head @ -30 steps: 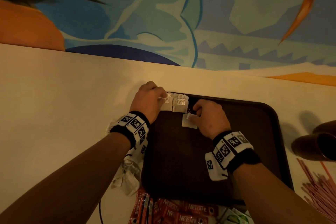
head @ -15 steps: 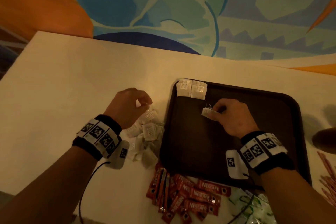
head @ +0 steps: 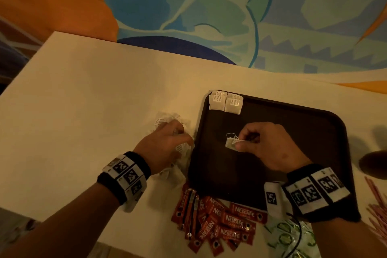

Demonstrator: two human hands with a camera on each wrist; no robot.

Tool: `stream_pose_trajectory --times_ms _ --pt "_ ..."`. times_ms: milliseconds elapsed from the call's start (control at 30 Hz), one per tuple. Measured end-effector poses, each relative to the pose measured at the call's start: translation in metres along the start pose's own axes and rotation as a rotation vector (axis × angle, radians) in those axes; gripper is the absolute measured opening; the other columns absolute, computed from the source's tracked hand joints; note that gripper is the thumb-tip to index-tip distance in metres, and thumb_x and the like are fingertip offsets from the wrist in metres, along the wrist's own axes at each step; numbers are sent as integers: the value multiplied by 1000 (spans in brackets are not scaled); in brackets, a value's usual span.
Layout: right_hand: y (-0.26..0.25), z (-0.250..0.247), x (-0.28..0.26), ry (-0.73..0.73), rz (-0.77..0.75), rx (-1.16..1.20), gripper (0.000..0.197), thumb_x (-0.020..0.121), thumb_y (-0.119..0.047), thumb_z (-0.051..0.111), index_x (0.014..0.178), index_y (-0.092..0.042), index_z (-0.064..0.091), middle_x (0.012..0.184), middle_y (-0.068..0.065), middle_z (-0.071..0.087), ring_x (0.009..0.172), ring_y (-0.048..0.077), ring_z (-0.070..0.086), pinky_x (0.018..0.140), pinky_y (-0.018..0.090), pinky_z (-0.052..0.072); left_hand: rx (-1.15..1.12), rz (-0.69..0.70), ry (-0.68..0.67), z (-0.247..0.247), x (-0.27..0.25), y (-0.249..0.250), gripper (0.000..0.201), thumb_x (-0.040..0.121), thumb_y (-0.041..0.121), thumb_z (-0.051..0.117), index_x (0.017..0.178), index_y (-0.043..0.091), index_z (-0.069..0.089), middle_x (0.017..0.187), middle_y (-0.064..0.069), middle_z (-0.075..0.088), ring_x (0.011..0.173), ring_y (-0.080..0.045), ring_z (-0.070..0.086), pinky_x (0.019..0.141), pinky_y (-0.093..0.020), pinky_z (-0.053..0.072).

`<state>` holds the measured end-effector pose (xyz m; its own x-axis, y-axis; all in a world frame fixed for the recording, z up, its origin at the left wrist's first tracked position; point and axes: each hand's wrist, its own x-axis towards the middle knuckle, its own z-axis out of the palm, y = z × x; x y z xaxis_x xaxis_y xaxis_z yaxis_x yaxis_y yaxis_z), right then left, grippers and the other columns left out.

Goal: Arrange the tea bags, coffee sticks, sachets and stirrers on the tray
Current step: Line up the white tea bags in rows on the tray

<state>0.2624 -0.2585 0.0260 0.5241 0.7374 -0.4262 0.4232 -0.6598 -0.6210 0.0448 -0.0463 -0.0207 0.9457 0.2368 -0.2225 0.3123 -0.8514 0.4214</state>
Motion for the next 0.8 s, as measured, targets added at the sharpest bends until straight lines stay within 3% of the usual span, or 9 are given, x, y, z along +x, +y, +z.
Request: stream_pose_trajectory --times_ms 133,267,400,500,667,800 --pt "2 4 20 85 7 34 12 85 -31 82 85 -33 71 94 -13 67 86 1 61 67 18 43 11 -10 50 4 0 -11 39 85 14 74 114 35 61 124 9 51 113 -18 46 81 -42 55" --pt "0 7 49 134 29 44 15 86 -30 82 85 -36 68 96 -11 67 92 6 62 86 29 51 -32 -11 78 1 -2 -11 24 87 18 75 98 34 61 111 9 55 106 -19 51 81 -41 53" --pt "-8 10 75 113 -51 41 9 85 -27 83 89 -27 75 94 -11 69 90 6 62 83 24 45 -81 -26 83 -12 -10 -11 15 87 24 77 89 33 66 104 13 58 101 -14 52 84 -34 49" --pt "-18 15 94 63 -103 -12 14 85 -27 83 97 -21 78 96 -9 69 92 9 62 83 24 42 -116 -37 103 -25 -15 -8 10 89 29 75 88 34 67 94 17 59 91 -8 52 77 -23 42" --pt "-25 31 119 232 -60 -48 8 88 -25 79 95 -23 76 100 0 72 95 19 64 88 34 53 -241 -91 131 -40 -20 -2 13 87 27 78 82 35 70 83 15 65 84 -6 60 68 -12 42" --pt "-22 37 124 320 -40 -66 8 87 -29 79 88 -23 75 93 -1 70 90 20 65 82 35 55 -289 -126 166 -46 -17 3 10 86 28 79 80 31 72 78 18 65 83 -3 61 67 -8 41"
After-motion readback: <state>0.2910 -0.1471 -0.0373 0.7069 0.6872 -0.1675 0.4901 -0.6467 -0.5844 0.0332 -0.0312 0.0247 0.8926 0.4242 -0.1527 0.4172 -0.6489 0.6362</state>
